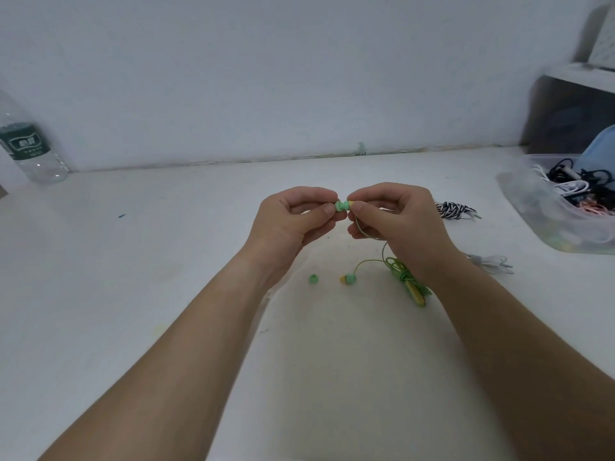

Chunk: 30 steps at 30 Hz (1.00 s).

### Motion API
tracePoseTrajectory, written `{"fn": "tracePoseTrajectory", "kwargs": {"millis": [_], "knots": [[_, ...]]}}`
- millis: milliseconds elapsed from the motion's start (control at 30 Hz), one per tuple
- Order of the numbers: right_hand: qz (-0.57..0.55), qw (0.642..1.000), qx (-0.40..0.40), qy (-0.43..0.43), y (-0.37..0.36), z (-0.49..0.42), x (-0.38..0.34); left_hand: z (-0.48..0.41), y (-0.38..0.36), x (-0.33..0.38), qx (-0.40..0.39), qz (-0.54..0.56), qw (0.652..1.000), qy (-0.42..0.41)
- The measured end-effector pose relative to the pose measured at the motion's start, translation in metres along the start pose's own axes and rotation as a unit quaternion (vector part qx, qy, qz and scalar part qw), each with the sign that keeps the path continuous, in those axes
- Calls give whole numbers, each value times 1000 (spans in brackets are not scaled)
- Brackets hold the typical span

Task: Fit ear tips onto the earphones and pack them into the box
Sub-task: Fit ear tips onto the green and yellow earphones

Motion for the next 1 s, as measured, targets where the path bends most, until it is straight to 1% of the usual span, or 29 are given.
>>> {"fn": "tracePoseTrajectory", "kwargs": {"millis": [233, 367, 567, 700, 1000], "knots": [[-3, 1000, 1, -4, 1, -3, 3, 0, 0, 2, -10, 7, 1000, -2], [-8, 1000, -13, -10, 1, -3, 3, 0, 0, 2, -13, 2, 1000, -2], [-36, 995, -86, -30, -3, -2, 3, 2, -4, 1, -50, 18, 998, 20], [-53, 992, -112, -32, -3, -1, 2, 2, -6, 0, -63, 29, 997, 24], [-44, 993, -103, -22, 0, -1, 2, 3, -7, -2, -60, 34, 997, 25]]}}
Point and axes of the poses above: each hand's wrist, its own z-axis away from the middle knuckle, its own y-axis out of the back of the hand, x = y × z, the point moved 7 cm from there along -z, towards the middle knuckle, and after that the axes turned 7 degrees about -y, right-handed, at the moved point
